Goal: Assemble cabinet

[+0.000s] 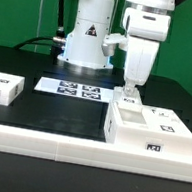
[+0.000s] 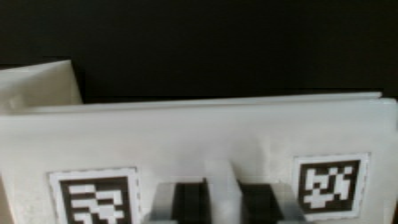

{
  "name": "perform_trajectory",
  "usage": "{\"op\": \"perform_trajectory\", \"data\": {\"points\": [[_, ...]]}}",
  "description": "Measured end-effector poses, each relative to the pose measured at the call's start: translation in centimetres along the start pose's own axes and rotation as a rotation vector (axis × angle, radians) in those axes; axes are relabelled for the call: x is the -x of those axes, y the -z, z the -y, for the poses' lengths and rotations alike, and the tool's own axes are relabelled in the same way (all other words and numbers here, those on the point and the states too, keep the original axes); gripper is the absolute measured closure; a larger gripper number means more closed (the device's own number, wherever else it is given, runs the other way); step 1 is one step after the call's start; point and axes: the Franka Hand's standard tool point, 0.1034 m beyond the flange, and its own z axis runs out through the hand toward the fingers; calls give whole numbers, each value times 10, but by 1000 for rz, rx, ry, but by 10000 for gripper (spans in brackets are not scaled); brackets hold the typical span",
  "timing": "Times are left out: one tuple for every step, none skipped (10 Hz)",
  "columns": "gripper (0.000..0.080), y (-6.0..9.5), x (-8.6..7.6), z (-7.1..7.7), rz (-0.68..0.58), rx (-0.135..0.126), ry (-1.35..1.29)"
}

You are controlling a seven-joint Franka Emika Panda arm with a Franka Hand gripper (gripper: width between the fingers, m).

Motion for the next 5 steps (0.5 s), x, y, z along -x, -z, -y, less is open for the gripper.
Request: {"op": "perform_trajectory", "data": {"points": [[731,0,1,-1,0,1,0],[731,1,3,-2,0,1,17],[731,1,6,-3,1,1,31],[731,1,7,-3,1,1,47],[731,1,8,-5,1,2,80]]}}
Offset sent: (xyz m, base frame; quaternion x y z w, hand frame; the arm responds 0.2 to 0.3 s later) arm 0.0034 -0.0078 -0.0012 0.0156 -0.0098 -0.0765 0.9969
